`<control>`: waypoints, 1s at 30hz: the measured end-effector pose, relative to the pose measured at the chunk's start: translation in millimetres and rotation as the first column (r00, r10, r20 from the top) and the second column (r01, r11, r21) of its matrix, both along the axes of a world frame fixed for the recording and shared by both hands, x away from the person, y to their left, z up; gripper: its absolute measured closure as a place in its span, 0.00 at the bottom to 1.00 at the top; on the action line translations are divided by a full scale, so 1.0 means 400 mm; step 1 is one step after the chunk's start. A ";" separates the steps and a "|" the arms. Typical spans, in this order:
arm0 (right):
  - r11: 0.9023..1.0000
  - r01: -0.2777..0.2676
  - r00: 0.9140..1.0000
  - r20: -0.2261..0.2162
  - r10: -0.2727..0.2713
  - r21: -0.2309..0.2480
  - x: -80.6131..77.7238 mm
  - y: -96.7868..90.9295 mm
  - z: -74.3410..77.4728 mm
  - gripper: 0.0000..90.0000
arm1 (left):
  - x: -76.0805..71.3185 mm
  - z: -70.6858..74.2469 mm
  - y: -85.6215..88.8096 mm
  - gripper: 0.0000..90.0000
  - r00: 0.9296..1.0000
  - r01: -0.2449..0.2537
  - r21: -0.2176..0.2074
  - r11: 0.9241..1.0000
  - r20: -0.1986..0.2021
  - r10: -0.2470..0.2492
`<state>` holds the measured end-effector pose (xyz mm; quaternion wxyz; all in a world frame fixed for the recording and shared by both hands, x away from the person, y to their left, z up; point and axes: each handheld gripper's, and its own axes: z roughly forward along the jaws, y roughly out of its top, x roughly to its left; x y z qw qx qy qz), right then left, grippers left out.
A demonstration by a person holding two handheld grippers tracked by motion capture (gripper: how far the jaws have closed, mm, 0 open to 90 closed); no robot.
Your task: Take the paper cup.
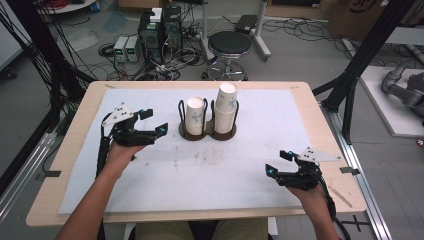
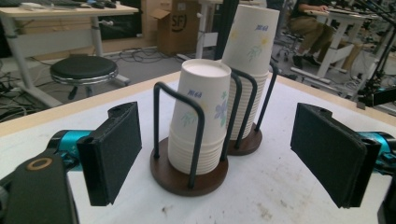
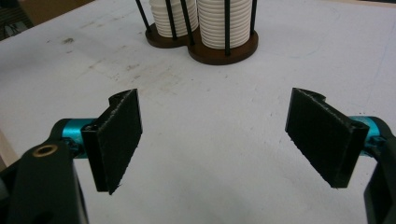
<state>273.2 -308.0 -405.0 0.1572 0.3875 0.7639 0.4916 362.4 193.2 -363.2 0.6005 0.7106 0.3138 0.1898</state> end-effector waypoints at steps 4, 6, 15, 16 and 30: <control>1.000 -0.001 1.000 -0.005 0.001 0.004 -0.002 -0.001 0.001 0.21 | 0.036 0.021 -0.030 0.19 1.000 0.024 0.028 0.999 -0.007 -0.024; 1.000 -0.001 1.000 -0.006 0.001 0.004 -0.002 -0.001 0.001 0.21 | 0.053 0.029 -0.042 0.19 0.999 0.036 0.040 0.999 -0.012 -0.035; 1.000 -0.008 1.000 -0.007 0.008 0.004 -0.001 -0.003 -0.002 0.21 | 0.116 0.052 -0.090 0.19 0.998 0.059 0.060 0.996 -0.028 -0.058; 1.000 -0.008 1.000 -0.007 0.008 0.004 -0.001 -0.003 -0.002 0.21 | 0.116 0.052 -0.090 0.19 0.998 0.059 0.060 0.996 -0.028 -0.058; 1.000 -0.021 1.000 -0.012 0.021 0.008 0.001 -0.002 -0.003 0.21 | 0.204 0.043 -0.177 0.21 0.994 0.074 0.087 0.993 -0.083 -0.067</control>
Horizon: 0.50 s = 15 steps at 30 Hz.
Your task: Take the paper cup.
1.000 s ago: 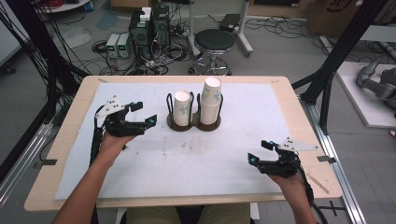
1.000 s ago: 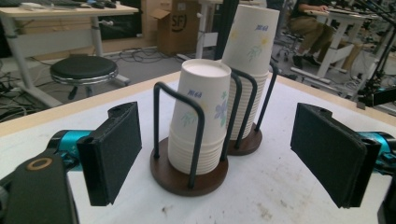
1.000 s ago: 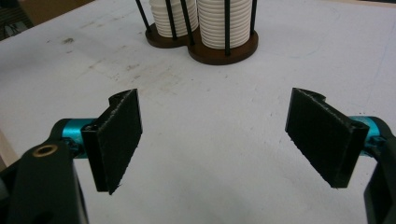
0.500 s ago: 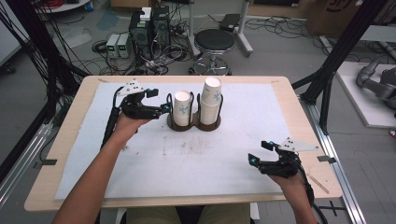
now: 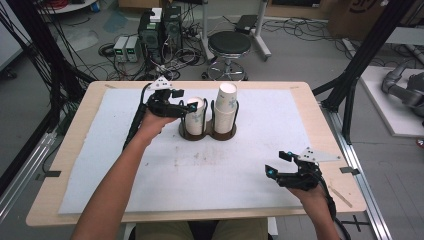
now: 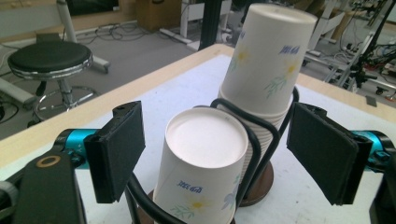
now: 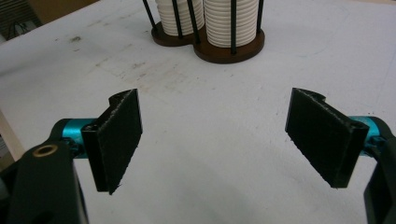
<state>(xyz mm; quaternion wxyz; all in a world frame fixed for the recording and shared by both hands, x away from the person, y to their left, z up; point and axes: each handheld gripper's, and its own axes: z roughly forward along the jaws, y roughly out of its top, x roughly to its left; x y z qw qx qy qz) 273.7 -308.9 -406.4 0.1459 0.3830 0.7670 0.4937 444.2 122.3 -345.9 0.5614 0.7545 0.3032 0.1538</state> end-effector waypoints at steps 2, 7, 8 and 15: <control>1.000 -0.001 1.000 0.002 0.001 0.001 0.000 -0.001 -0.001 0.21 | 0.009 -0.013 -0.011 0.21 1.000 0.002 0.013 1.000 -0.012 -0.002; 1.000 0.000 1.000 -0.005 0.000 0.000 0.000 -0.001 -0.002 0.21 | 0.024 -0.018 -0.032 0.22 1.000 -0.003 0.033 0.999 -0.025 0.004; 1.000 0.000 1.000 -0.005 0.000 0.001 -0.001 -0.001 -0.002 0.21 | 0.027 -0.017 -0.037 0.22 1.000 -0.002 0.038 0.999 -0.029 0.003; 1.000 0.000 1.000 -0.001 0.000 0.002 -0.003 -0.004 -0.001 0.21 | 0.045 -0.024 -0.057 0.26 0.998 -0.021 0.080 0.997 -0.056 0.025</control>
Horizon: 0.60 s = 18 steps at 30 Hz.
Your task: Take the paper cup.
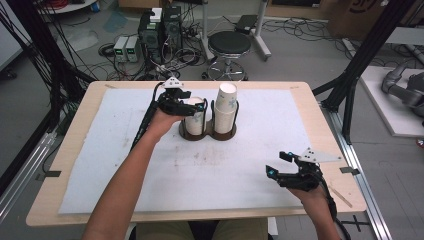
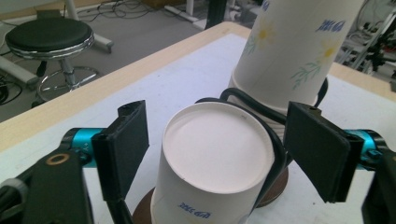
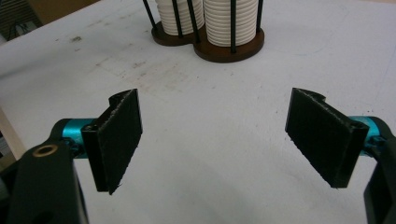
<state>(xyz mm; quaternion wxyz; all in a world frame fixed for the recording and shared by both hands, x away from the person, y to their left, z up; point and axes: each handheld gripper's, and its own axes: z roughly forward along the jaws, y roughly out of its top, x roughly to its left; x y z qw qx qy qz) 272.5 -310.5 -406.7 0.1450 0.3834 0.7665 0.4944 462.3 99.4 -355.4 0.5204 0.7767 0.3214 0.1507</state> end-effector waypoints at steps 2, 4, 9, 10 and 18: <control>1.000 0.000 1.000 0.000 0.000 0.000 0.000 -0.001 0.000 0.21 | 0.001 -0.003 -0.001 0.27 1.000 -0.002 0.002 1.000 -0.009 0.002; 1.000 0.005 1.000 -0.001 -0.005 0.003 -0.003 -0.004 0.001 0.21 | 0.005 -0.013 -0.002 0.29 1.000 0.001 0.017 1.000 -0.029 -0.001; 1.000 0.006 1.000 -0.003 -0.006 0.002 -0.004 -0.005 0.000 0.21 | 0.007 -0.024 0.000 0.36 0.999 0.011 0.014 1.000 -0.042 -0.010; 1.000 0.006 1.000 -0.003 -0.006 0.001 -0.004 -0.005 0.000 0.21 | 0.007 -0.026 0.000 0.36 0.999 0.010 0.014 1.000 -0.041 -0.010; 1.000 0.007 1.000 -0.007 -0.007 0.002 -0.004 -0.002 0.000 0.21 | 0.006 -0.008 0.012 0.39 1.000 -0.003 0.004 1.000 -0.029 0.003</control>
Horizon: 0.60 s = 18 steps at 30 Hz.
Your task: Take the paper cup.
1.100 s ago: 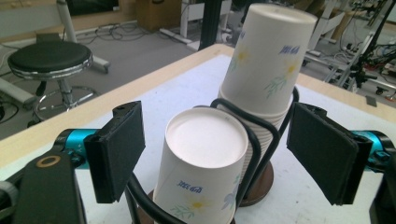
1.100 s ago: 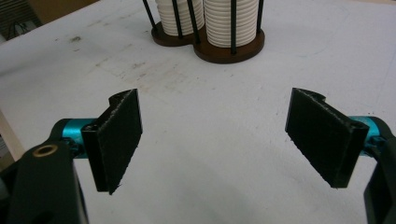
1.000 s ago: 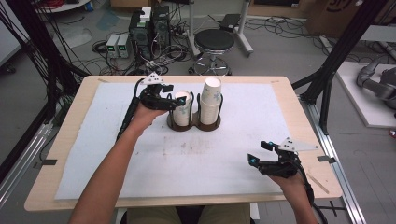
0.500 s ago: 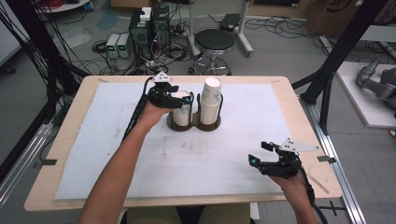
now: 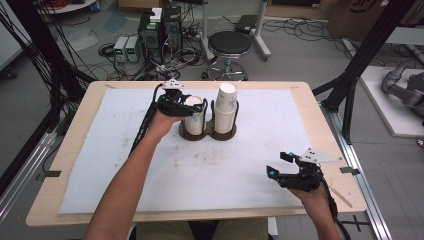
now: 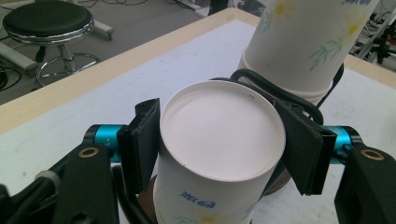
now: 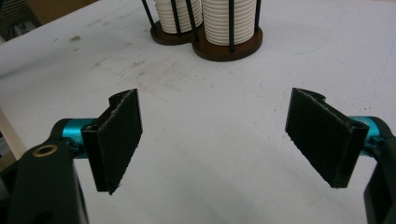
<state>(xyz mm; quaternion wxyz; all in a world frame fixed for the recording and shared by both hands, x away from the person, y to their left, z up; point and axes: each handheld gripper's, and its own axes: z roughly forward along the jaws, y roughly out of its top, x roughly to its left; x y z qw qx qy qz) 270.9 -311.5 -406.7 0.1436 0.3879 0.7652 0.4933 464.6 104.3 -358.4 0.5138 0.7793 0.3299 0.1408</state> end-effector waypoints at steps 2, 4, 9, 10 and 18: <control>1.000 0.001 1.000 -0.002 -0.001 0.001 0.000 0.001 0.000 0.21 | -0.001 0.012 0.002 0.39 1.000 -0.001 -0.012 1.000 0.008 0.001; 1.000 0.002 1.000 0.000 -0.002 0.002 0.001 0.001 0.000 0.21 | -0.005 0.022 0.004 0.39 1.000 -0.012 -0.039 0.999 0.022 0.013; 1.000 0.000 1.000 0.005 0.000 0.001 0.002 -0.001 -0.001 0.21 | -0.012 0.043 0.026 0.40 0.999 -0.040 -0.080 0.996 0.026 0.042; 1.000 0.000 1.000 0.001 0.000 0.002 0.001 0.000 0.000 0.21 | -0.013 0.048 0.032 0.40 0.998 -0.045 -0.093 0.995 0.032 0.048; 1.000 -0.001 1.000 0.002 0.001 0.000 0.002 0.002 0.001 0.21 | -0.032 0.083 0.066 0.40 0.997 -0.048 -0.195 0.980 0.057 0.060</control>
